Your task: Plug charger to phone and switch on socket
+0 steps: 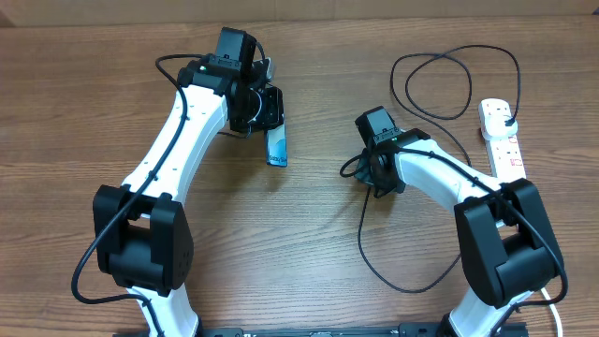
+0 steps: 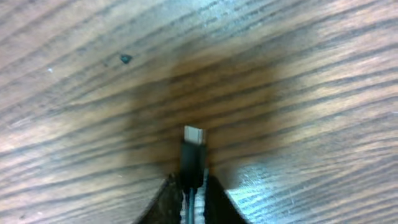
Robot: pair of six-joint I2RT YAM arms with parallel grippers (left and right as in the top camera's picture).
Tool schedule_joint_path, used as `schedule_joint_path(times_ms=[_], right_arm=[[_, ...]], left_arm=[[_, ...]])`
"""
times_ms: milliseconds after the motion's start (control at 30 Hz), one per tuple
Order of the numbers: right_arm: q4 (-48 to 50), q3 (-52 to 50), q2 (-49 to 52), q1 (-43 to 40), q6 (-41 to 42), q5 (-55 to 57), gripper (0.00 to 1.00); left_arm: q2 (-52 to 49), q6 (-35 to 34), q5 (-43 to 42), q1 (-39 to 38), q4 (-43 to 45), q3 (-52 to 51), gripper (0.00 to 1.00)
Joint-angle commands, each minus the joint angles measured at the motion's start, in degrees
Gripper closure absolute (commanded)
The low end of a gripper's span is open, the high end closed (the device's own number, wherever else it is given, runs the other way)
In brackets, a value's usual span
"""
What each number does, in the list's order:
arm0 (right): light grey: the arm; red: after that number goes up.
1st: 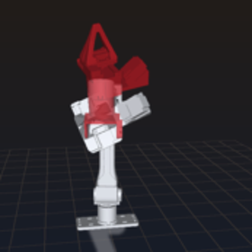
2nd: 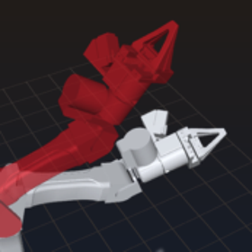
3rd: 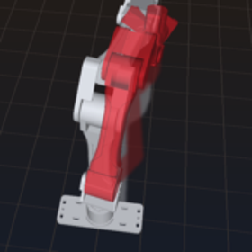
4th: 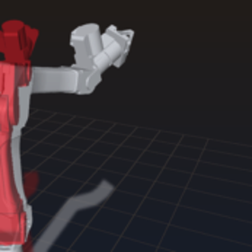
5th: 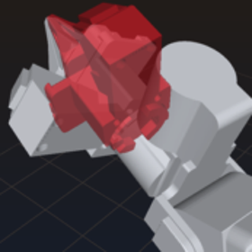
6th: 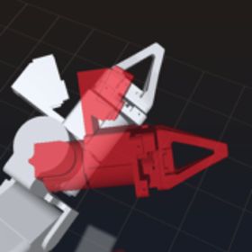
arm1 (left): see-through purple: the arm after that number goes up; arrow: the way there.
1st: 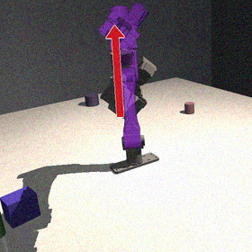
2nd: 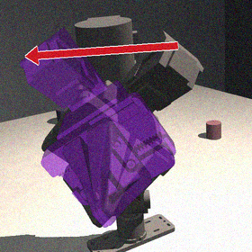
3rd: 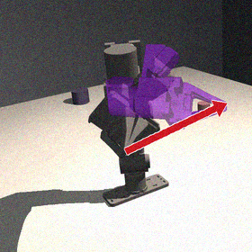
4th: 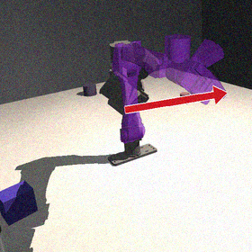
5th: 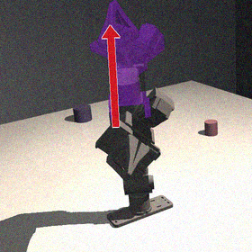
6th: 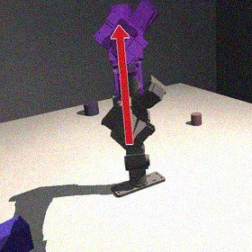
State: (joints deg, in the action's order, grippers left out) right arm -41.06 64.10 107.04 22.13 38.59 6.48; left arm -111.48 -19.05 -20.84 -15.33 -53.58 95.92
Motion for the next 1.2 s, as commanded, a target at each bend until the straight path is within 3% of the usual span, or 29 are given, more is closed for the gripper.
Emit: schedule_joint_path(times_ms=[0, 167, 300, 367, 400, 567, 667, 800, 900, 1033, 1167], right_arm=[[-0.3, -0.4, 0.5, 0.0, 0.0, 1.0, 0.96], [-0.2, -0.4, 0.5, -0.1, -3.3, 1.0, 0.96], [-0.9, -0.4, 0.4, -0.2, -3.3, 1.0, 0.96], [-0.7, -0.3, 0.4, -0.7, -3.3, 0.9, 0.96], [-0.4, -0.1, -0.3, -1.6, -5.2, -0.9, 0.96], [0.3, 0.1, -7.5, -6.1, -18.0, -14.8, 0.96], [-1.1, 0.1, -15.9, -10.4, -27.9, -33.9, 0.96], [-4.0, 0.1, -21.7, -13.4, -33.6, -50.8, 0.96], [-6.0, 0.1, -22.5, -14.0, -36.3, -55.3, 0.96], [-9.9, 0.1, -22.5, -13.9, -48.7, -72.1, 0.96], [-9.7, 0.1, -22.5, -13.9, -49.0, -77.0, 0.96]], left_arm=[[0.0, 1.3, -1.3, 0.0, 0.3, -0.2, 0.96], [0.0, 1.1, -1.3, 0.0, 0.0, -0.2, 0.96], [0.0, -3.9, -2.3, 0.0, 0.1, -0.2, 0.96], [0.0, -2.5, -5.5, 0.0, 1.9, -0.2, 0.96], [0.1, 1.9, -12.6, 0.1, 4.9, -0.2, 0.96], [0.1, 3.7, -27.1, 1.6, 10.3, -0.2, 0.96], [0.1, 3.7, -38.8, 3.8, 14.1, -0.2, 0.96], [0.1, 2.4, -53.0, 5.6, 21.4, -0.2, 0.96], [0.5, -0.8, -53.2, 5.6, 24.4, -0.2, 0.96], [1.2, -7.6, -53.7, 5.5, 30.2, -0.2, 0.96], [2.1, -15.7, -54.2, 5.4, 38.7, -0.2, 0.96]])
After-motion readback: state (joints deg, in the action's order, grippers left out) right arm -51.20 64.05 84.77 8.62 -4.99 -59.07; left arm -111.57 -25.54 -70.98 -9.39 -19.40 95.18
